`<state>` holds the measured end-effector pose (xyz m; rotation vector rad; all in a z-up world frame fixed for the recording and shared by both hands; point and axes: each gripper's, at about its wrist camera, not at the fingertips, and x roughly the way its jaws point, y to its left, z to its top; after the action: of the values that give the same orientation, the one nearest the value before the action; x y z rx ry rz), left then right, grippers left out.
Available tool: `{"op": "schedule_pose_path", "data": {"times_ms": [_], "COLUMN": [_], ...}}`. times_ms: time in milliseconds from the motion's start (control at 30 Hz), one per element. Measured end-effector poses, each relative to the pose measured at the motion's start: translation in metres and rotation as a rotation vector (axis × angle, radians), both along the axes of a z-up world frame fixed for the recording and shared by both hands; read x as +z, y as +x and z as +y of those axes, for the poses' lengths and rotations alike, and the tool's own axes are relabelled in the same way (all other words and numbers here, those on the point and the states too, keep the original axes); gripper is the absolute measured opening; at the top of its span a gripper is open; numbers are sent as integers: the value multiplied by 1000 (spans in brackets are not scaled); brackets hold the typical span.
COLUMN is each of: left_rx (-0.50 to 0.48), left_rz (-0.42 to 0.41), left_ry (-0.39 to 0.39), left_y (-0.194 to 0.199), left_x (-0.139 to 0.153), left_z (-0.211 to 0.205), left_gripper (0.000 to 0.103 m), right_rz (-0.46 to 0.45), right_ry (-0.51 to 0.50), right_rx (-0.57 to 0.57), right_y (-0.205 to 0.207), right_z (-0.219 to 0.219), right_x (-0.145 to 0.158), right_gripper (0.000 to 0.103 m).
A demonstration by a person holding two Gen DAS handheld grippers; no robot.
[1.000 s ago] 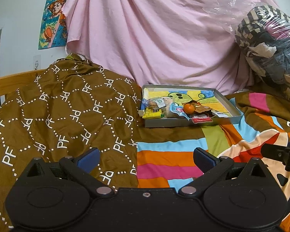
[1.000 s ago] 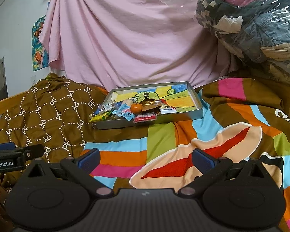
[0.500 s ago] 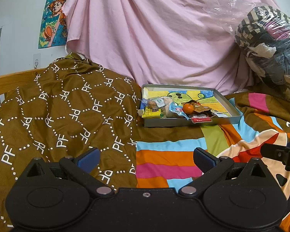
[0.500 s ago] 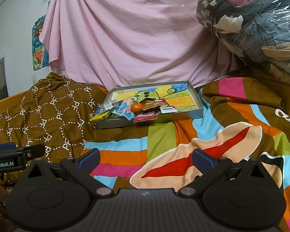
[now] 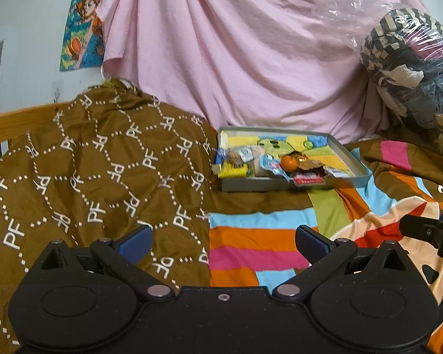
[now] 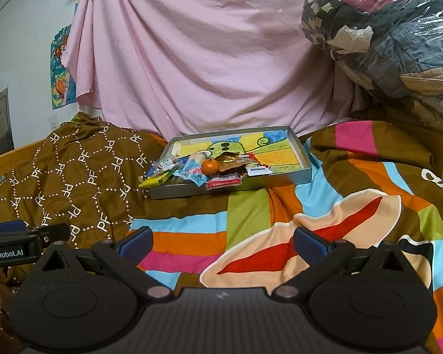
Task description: Organize snacks
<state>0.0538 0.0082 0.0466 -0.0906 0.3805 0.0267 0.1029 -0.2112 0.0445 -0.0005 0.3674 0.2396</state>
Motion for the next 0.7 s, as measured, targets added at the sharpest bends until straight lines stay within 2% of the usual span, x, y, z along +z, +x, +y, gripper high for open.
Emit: {"op": "schedule_pose_path", "data": {"times_ms": [133,700], "left_rx": [-36,-14], "left_rz": [-14,3], "left_ry": [-34,18], "left_y": [-3,-3], "left_x": [2,0], "left_z": [-1,-7], "left_gripper": [102,102], "right_rz": [0,-1], "right_ry": [0,-10], "right_rx": [2,0], "right_y": [0,0], "right_z": [0,1], "right_x": [0,-1], "right_gripper": [103,103]}}
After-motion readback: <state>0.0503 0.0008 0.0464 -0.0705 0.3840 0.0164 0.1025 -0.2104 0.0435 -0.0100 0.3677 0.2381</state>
